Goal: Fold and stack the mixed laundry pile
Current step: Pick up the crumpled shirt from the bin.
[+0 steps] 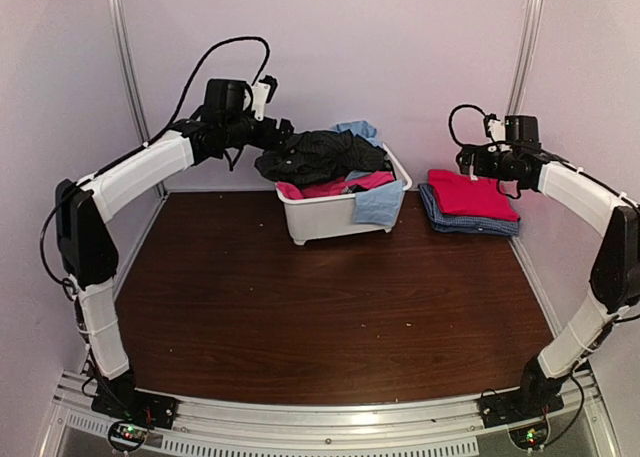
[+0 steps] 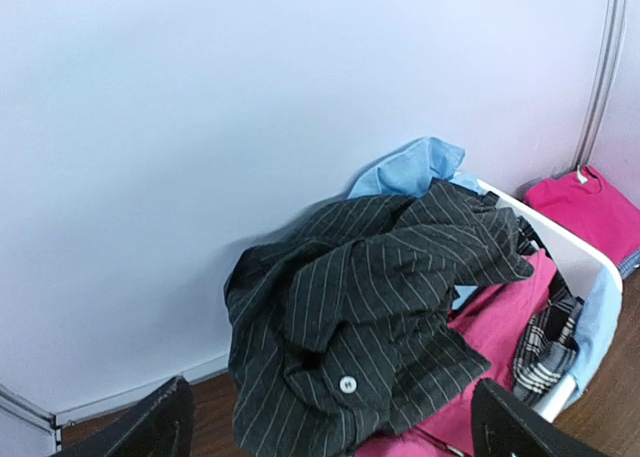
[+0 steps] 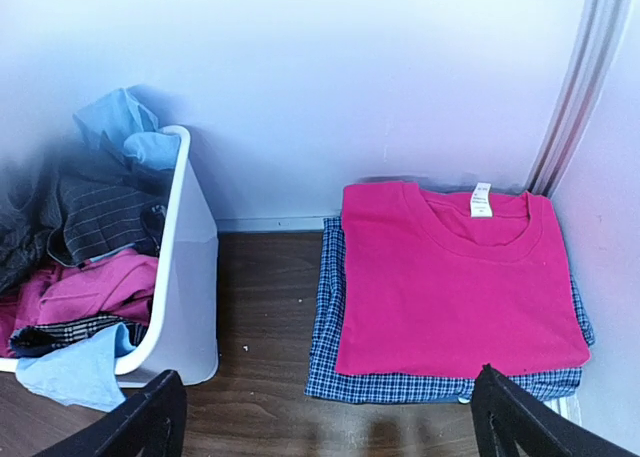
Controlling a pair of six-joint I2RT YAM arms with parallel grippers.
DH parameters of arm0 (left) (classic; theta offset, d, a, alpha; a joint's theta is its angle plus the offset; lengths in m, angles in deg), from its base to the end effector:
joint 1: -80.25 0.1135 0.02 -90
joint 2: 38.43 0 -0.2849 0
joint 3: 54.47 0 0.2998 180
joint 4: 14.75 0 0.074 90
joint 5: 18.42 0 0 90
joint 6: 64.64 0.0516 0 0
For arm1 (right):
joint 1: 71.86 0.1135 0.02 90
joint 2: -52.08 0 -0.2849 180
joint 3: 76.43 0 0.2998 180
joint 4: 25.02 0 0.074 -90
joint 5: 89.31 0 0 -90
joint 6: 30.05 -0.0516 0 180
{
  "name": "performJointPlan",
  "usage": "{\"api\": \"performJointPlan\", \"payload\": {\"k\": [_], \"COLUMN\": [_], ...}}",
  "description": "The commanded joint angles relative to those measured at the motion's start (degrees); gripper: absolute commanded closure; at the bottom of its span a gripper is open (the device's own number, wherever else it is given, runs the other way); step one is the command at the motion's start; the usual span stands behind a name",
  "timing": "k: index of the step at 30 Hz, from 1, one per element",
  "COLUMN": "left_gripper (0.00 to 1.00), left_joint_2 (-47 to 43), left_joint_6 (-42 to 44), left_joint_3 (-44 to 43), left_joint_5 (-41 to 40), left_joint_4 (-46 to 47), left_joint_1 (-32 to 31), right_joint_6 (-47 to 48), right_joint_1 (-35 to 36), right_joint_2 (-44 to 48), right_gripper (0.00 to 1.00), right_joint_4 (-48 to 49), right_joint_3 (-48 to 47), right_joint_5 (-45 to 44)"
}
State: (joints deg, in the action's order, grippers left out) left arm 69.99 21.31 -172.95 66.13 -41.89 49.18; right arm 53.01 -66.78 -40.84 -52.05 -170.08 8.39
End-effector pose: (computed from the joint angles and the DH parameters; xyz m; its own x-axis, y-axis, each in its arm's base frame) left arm 0.4523 -0.2668 0.3994 -0.2817 0.0877 -0.9555 0.4171 0.9080 -0.0397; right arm 0.4441 0.0464 0.3464 -0.4632 0.0790 -0.8827 -0.1525 0.9740 0.1673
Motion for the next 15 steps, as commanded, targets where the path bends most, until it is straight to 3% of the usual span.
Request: {"api": "performJointPlan", "payload": {"k": [1,15], "left_gripper": [0.02,0.02], "left_joint_2": [11.2,34.9], "left_joint_6": [5.5,10.5], "left_joint_3": [-14.6,-35.7], "left_joint_5": [-0.1,0.7], "left_joint_4": [-7.9,-8.1], "left_joint_1": [1.0,1.9], "right_joint_6": [-5.4,-6.4], "right_joint_1": [-4.2,-4.4], "right_joint_2": [5.7,14.7], "right_gripper": [0.00,0.00], "right_joint_4": [6.1,4.8], "right_joint_3": [6.7,15.5], "right_joint_5": [12.6,22.1]}}
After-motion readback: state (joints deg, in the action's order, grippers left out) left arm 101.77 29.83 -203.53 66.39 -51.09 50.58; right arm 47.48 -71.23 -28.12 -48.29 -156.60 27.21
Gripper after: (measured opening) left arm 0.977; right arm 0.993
